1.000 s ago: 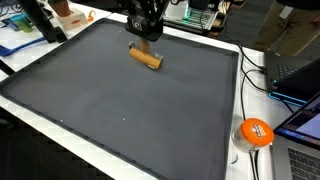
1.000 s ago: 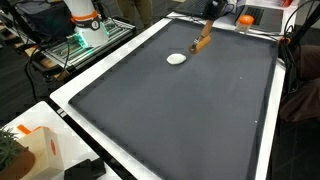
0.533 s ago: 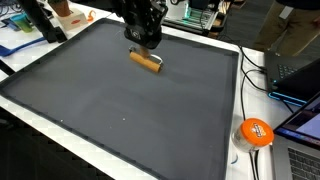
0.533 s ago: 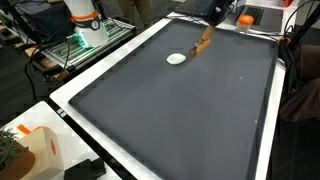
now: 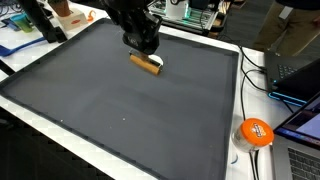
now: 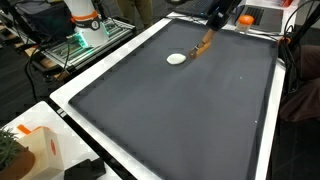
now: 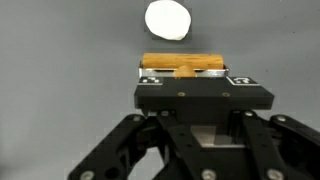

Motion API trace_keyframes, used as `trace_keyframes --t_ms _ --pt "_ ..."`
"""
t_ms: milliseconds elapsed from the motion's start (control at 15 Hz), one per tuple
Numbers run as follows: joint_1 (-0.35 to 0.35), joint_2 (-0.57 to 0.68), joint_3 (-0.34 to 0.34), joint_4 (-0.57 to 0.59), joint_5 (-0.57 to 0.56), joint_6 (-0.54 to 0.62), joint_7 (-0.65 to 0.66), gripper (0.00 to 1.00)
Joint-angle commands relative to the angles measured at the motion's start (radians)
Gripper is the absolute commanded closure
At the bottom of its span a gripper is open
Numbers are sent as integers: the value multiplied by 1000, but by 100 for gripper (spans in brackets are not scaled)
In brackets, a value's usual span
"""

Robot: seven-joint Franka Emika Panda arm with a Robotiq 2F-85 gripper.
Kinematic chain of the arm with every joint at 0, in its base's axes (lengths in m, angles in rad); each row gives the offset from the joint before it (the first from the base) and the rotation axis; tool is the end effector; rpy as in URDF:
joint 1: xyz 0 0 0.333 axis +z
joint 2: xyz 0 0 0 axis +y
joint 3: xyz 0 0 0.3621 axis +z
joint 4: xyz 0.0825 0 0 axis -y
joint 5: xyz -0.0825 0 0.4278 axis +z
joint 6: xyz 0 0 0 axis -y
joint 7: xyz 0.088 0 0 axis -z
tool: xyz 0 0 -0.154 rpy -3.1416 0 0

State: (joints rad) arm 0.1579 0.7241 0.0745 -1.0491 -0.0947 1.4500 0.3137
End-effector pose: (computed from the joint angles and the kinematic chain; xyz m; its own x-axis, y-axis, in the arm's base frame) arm 0.7581 0.1468 0.3714 0.9522 -0.1046 -0.2871 -0.0667 -0.9881 0.1388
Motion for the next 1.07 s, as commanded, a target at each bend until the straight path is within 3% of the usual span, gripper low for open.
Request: trace_keyframes --t_ms 0,467,600,1000 --pt "8 88 -23 144 32 -122 -26 78" --pt "-7 191 -5 290 30 -230 -54 78" --pt "3 220 -28 336 47 -260 -63 78" --pt "-14 276 -4 409 34 -268 -63 78"
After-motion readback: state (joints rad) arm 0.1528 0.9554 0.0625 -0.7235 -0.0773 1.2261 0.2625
